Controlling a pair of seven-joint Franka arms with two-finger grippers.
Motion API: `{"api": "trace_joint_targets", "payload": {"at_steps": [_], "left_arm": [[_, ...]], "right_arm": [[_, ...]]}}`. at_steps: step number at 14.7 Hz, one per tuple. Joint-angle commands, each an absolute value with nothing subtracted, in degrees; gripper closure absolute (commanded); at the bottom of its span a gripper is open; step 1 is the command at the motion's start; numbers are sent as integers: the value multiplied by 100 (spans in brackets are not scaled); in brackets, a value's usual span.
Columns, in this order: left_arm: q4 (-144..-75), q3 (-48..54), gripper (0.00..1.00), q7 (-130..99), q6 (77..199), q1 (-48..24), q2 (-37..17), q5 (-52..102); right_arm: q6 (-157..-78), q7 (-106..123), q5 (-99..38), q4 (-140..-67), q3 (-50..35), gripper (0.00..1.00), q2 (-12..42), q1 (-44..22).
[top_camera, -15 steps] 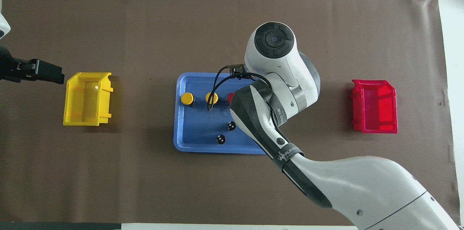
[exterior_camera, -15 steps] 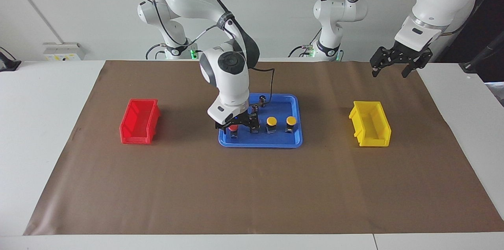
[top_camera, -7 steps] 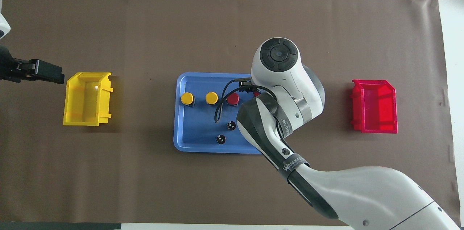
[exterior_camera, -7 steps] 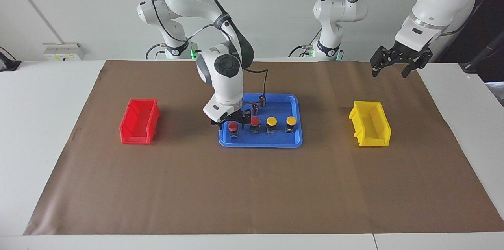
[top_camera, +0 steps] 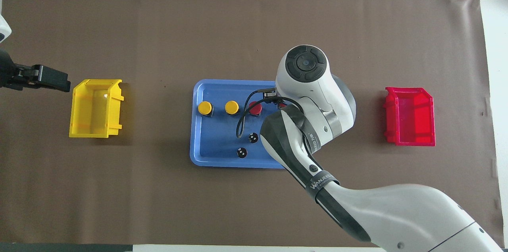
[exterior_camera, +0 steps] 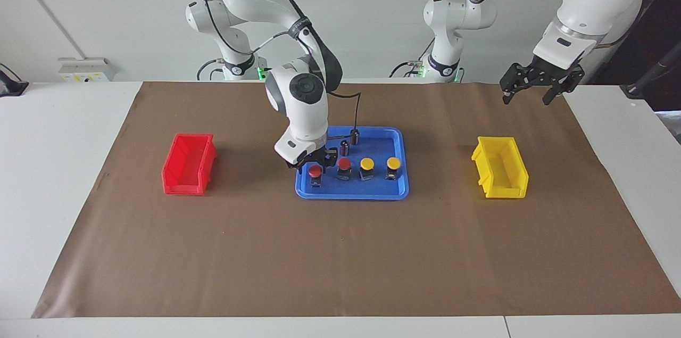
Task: Sort red and yellow buttons by color
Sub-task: 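Reach into the blue tray and grasp a red button with the right gripper, then carry the red button to the red bin while the left gripper reaches the tray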
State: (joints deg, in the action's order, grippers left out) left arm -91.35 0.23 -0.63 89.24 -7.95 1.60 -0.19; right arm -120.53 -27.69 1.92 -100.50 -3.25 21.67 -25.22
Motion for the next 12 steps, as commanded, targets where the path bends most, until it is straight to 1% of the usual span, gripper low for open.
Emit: {"api": "trace_joint_targets", "payload": {"at_steps": [1, 3, 4, 6, 8, 9, 10, 11, 12], "left_arm": [[-9360, 61, 0, 44, 9070, -712, 343, 79], [-9386, 96, 0, -35, 9001, -808, 369, 88], [-9378, 140, 0, -61, 8957, -861, 369, 88], [-9509, 149, 0, -366, 9393, -1185, 387, 114], [-10174, 149, 0, -1357, 10269, -1693, 431, 141], [-10439, 149, 1, -1771, 10649, -2018, 344, 141], [-10685, 141, 4, -2089, 11009, -2213, 204, 132], [-10844, 149, 6, -2274, 11317, -2311, 54, 132], [-10959, 141, 8, -2433, 11564, -2477, -182, 132]], "right_arm": [[-12191, -2663, 237, -10239, -360, 59, 2030, -2487], [-12095, -2524, 237, -10143, -360, 80, 2030, -2479], [-11989, -2366, 237, -10038, -352, 85, 1961, -2418], [-11403, -2111, 237, -9915, -334, 85, 1514, -2146], [-10613, -1305, 229, -10019, -325, 85, 786, -1804], [-10182, -840, 229, -10167, -325, 85, 443, -1462], [-10047, -409, 229, -10439, -325, 85, 109, -1067], [-10072, 161, 229, -10859, -316, 85, -199, -628], [-10211, 680, 220, -11211, -316, 85, -367, -198]]}}
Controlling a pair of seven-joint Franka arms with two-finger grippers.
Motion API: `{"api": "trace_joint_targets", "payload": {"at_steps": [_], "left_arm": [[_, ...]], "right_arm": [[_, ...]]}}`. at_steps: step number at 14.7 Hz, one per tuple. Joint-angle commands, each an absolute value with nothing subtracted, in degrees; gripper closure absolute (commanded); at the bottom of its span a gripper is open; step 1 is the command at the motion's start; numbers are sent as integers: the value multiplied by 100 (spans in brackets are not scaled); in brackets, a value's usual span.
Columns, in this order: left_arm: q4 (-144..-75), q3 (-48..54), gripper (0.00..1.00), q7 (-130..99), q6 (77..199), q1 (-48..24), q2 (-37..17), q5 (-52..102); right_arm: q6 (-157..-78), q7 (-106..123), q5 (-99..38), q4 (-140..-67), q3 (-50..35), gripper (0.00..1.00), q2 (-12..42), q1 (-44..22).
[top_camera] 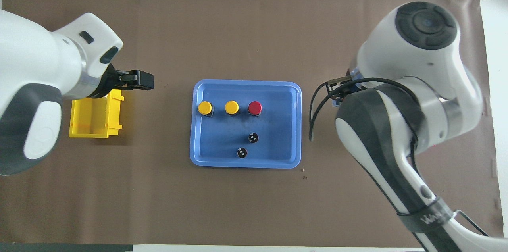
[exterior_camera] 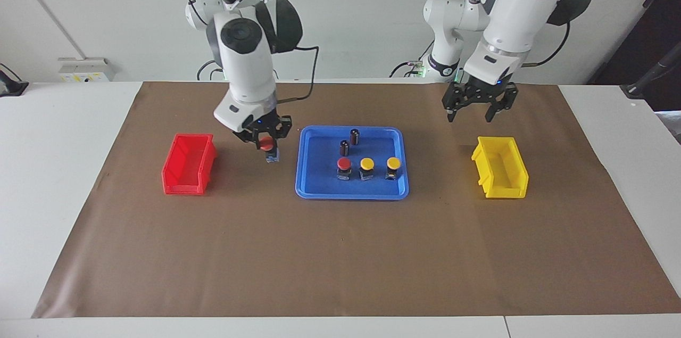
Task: Sort red and yellow buttons by color
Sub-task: 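Carry the red button to the red bin while the left gripper reaches the tray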
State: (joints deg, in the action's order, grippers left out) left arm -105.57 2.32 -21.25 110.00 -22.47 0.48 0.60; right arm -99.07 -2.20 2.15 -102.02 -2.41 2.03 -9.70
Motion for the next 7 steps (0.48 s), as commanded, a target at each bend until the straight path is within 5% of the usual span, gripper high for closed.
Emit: {"api": "trace_joint_targets", "payload": {"at_steps": [1, 3, 7], "left_arm": [[-11030, 141, 10, -2643, 11819, -2618, -411, 123], [-11196, 141, 13, -2960, 12268, -2847, -667, 123], [-11355, 141, 15, -3471, 12787, -3207, -984, 88]], "right_arm": [[-10587, 1164, 220, -11641, -316, 85, -517, 181], [-11676, 1633, 220, -12381, -308, 85, -703, 561], [-12083, 2055, 220, -12770, -299, 85, -730, 782]]}}
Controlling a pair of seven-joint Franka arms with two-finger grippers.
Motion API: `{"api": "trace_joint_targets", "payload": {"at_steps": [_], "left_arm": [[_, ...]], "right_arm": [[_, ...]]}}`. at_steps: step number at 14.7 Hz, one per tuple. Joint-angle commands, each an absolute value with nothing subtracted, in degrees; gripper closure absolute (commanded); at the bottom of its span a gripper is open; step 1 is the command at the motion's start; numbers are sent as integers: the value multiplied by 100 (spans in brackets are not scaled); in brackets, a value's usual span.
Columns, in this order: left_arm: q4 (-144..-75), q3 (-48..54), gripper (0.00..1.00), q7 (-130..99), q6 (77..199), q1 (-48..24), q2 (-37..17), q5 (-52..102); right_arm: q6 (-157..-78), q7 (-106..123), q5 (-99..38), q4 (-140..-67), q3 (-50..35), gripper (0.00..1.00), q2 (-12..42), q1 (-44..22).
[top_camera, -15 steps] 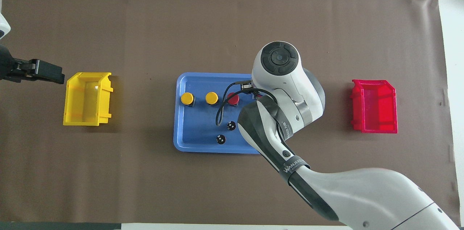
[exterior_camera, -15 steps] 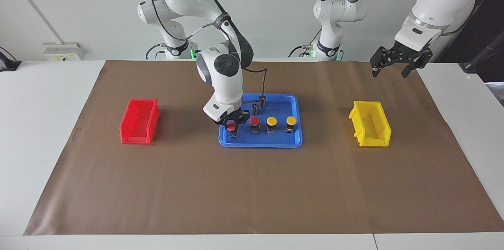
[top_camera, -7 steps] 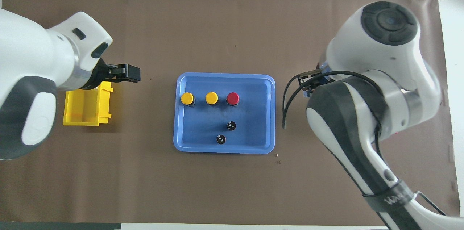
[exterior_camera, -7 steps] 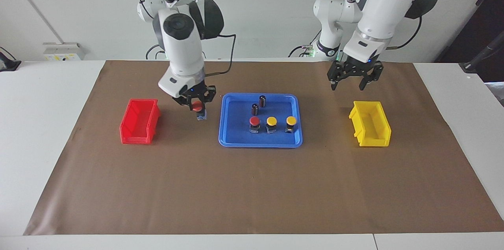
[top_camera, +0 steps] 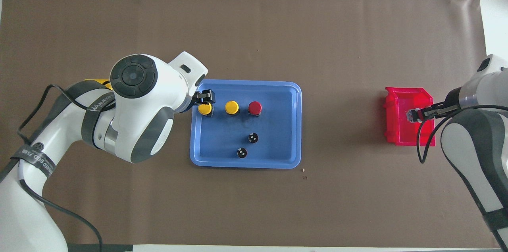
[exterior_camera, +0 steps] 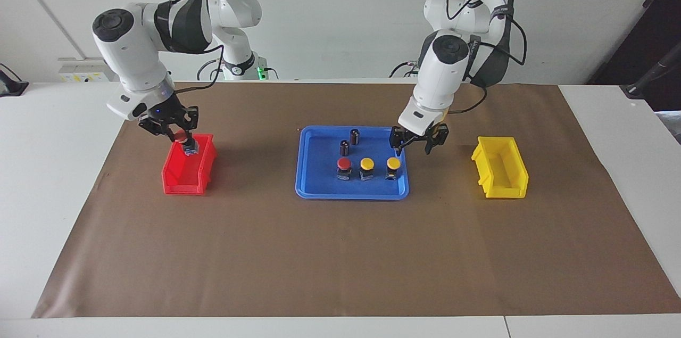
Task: Sort red and yellow buttons by color
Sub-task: 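Grasp a yellow button with the left gripper while the right gripper releases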
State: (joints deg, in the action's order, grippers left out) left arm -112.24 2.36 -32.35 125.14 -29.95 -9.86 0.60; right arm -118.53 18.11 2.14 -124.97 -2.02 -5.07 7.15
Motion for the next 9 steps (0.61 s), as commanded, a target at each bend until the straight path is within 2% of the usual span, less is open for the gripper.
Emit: {"api": "trace_joint_targets", "payload": {"at_steps": [1, 5, 7, 8, 9], "left_arm": [[-11477, 141, 15, -3480, 12901, -3217, -993, 79], [-11689, 141, 26, -3480, 13139, -3217, -1072, 70], [-11672, 141, 79, -3629, 13157, -3217, -1081, 70], [-11611, 141, 93, -3691, 13166, -3225, -1133, 70], [-11428, 132, 98, -3805, 13079, -3226, -1160, 70]], "right_arm": [[-12181, 2152, 220, -12840, -299, 85, -712, 878], [-12848, 2206, 220, -13411, -299, 85, -694, 967], [-13077, 2241, 229, -13622, -299, 85, -703, 967], [-13130, 2215, 229, -13667, -299, 85, -712, 949], [-13192, 2224, 237, -13693, -290, 84, -651, 967]]}}
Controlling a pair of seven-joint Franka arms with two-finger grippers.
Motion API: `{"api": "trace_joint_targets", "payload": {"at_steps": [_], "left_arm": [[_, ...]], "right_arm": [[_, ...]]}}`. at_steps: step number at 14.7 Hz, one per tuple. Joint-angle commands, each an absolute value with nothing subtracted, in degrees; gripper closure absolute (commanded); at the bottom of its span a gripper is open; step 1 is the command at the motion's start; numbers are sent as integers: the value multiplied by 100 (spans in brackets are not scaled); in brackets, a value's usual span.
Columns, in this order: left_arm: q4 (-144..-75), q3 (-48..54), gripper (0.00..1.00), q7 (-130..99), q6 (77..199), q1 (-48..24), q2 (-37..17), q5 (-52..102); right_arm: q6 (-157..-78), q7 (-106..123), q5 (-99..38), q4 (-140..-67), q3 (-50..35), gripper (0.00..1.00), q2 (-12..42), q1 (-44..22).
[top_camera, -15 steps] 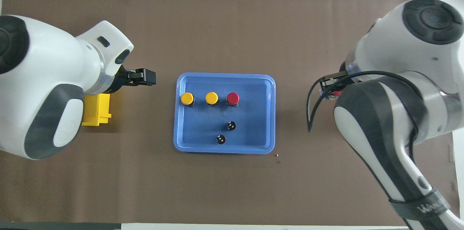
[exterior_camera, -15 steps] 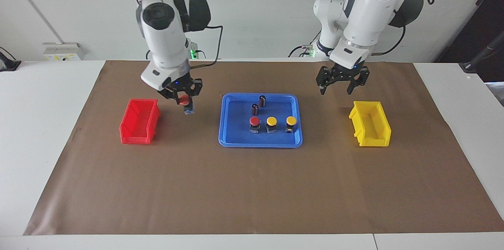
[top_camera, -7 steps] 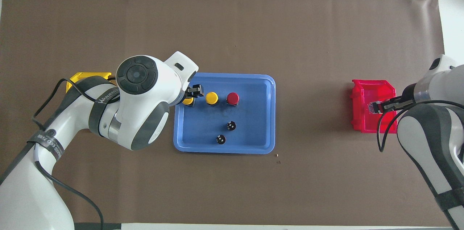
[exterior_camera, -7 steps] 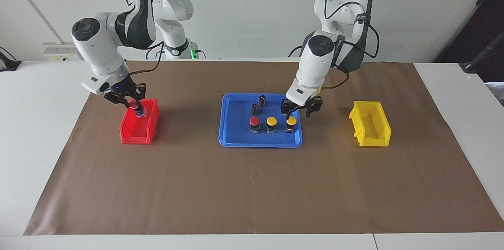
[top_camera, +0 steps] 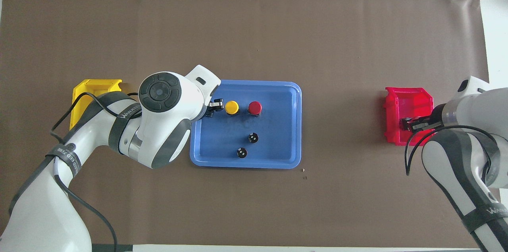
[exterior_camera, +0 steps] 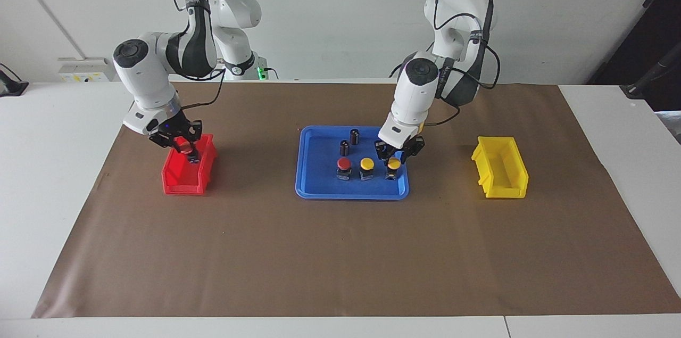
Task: Sort red and yellow buttons by color
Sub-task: 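Grasp a yellow button with the left gripper while the right gripper releases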
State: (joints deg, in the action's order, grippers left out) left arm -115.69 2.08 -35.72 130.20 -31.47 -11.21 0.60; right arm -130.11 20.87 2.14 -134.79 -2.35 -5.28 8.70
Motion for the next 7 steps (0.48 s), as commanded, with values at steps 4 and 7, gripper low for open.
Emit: {"api": "trace_joint_targets", "payload": {"at_steps": [4, 7], "left_arm": [[-10321, 106, 99, -3579, 11045, -3129, -898, 62], [-10151, -61, 99, -2298, 10206, -2482, -327, 70]], "right_arm": [[-13237, 2259, 299, -13729, -290, 30, -624, 1002], [-12327, 2303, 316, -13047, -290, 22, -502, 950]]}}
